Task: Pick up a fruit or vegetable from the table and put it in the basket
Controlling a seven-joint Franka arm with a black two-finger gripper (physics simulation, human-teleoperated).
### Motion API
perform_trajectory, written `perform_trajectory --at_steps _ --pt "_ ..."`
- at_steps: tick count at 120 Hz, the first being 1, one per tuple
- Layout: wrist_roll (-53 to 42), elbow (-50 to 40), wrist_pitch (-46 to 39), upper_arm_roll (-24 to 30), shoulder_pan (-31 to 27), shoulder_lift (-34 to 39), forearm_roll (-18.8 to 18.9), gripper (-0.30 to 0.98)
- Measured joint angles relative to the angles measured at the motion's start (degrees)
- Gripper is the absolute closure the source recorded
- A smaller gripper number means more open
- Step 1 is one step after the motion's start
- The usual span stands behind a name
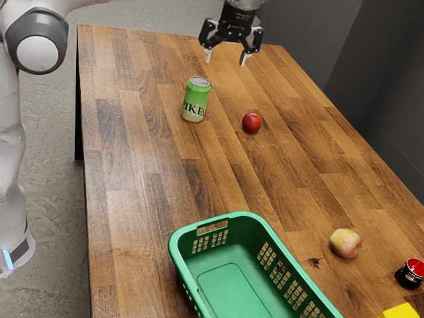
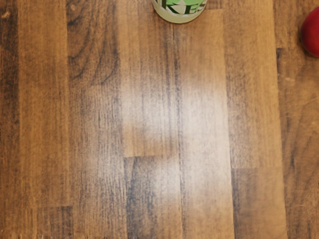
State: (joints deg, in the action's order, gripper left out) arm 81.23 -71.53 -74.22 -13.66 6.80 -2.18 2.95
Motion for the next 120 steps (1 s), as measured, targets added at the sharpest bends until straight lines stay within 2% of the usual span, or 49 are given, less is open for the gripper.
perform_trajectory --at_steps 39,45,61,71,84,101,120 --pt "20.5 -0.1 -0.2 -1.8 2.9 -1.1 -0.7 0.0" --pt "22.7 0.0 -0.8 -2.1 0.2 -2.9 -1.7 0.0" --pt "27.6 0.3 -3.0 -1.3 -12.8 -7.5 -5.5 0.0" --pt "29.9 6.5 -6.7 0.6 -15.5 -14.5 -7.0 0.0" --pt "32.6 10.6 -16.2 6.7 -20.5 -22.8 -8.3 0.0" --pt "35.4 11.0 -24.6 9.3 -22.8 -26.1 -9.1 0.0" --pt "37.8 10.3 -29.4 9.6 -25.3 -27.3 -10.9 0.0"
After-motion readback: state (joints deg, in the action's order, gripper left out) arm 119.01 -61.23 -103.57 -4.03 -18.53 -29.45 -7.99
